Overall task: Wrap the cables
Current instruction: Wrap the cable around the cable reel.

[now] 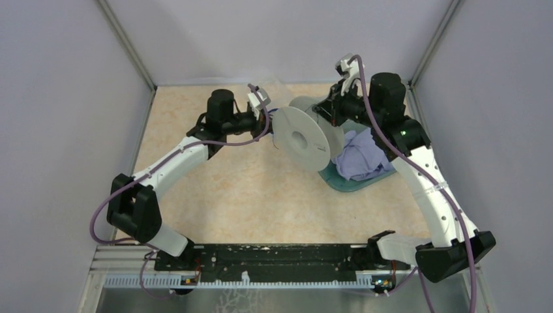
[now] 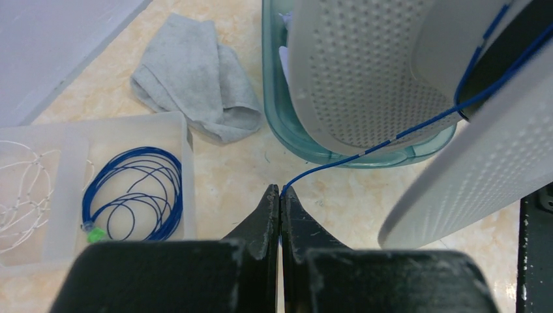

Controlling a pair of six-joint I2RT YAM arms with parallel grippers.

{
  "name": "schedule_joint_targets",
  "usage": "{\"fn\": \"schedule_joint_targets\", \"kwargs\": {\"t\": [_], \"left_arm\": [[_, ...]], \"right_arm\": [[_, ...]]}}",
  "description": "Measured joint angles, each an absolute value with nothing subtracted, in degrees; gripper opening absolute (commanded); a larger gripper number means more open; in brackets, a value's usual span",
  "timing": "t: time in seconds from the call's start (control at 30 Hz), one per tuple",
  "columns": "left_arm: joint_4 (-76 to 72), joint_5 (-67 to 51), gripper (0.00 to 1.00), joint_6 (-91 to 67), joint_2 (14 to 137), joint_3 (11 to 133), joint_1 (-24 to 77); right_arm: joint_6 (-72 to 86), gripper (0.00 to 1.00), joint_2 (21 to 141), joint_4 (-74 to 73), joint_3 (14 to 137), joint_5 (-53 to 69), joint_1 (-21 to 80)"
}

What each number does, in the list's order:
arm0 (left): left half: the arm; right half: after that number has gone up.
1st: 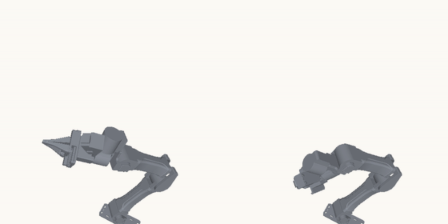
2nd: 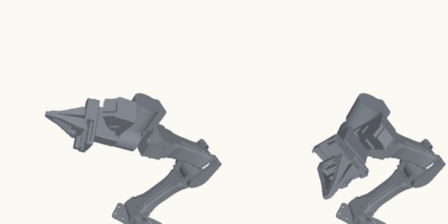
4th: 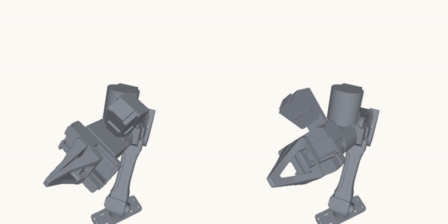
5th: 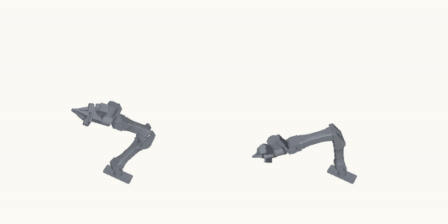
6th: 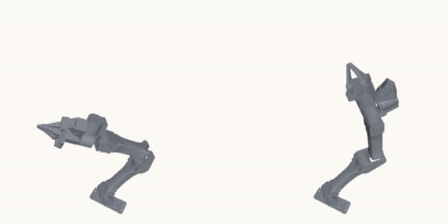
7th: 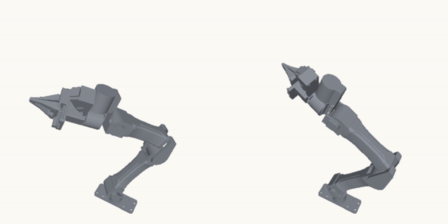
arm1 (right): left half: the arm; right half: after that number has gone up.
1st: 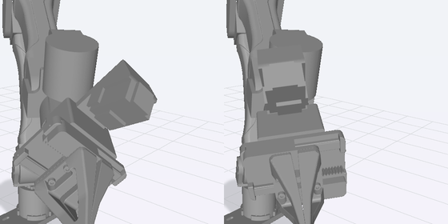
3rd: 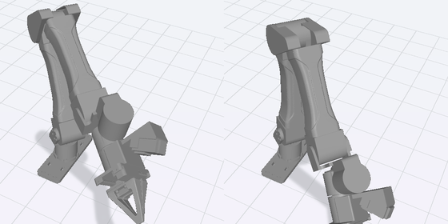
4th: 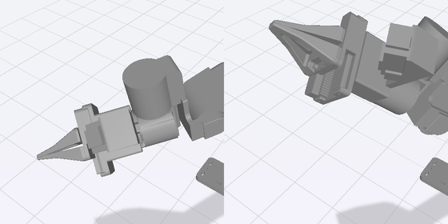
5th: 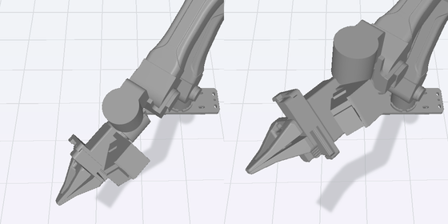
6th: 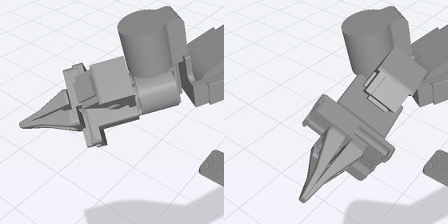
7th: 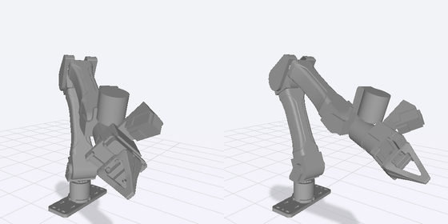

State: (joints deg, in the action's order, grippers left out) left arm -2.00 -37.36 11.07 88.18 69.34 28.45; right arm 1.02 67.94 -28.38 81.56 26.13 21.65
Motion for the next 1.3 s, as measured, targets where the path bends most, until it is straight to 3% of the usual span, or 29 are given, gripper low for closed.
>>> {"fn": "schedule_joint_targets", "kwargs": {"t": [0.87, 1.3], "left_arm": [[-16.8, -44.6, 0.01, 0.0, 87.8, 59.2, 27.5], [-30.9, -50.9, 0.01, -21.5, 87.7, 53.0, 26.8]], "right_arm": [[15.5, 0.00, 73.3, -27.4, 84.6, 18.6, 21.1], [25.0, 0.00, 73.3, -13.2, 77.1, 28.0, 14.3]]}}
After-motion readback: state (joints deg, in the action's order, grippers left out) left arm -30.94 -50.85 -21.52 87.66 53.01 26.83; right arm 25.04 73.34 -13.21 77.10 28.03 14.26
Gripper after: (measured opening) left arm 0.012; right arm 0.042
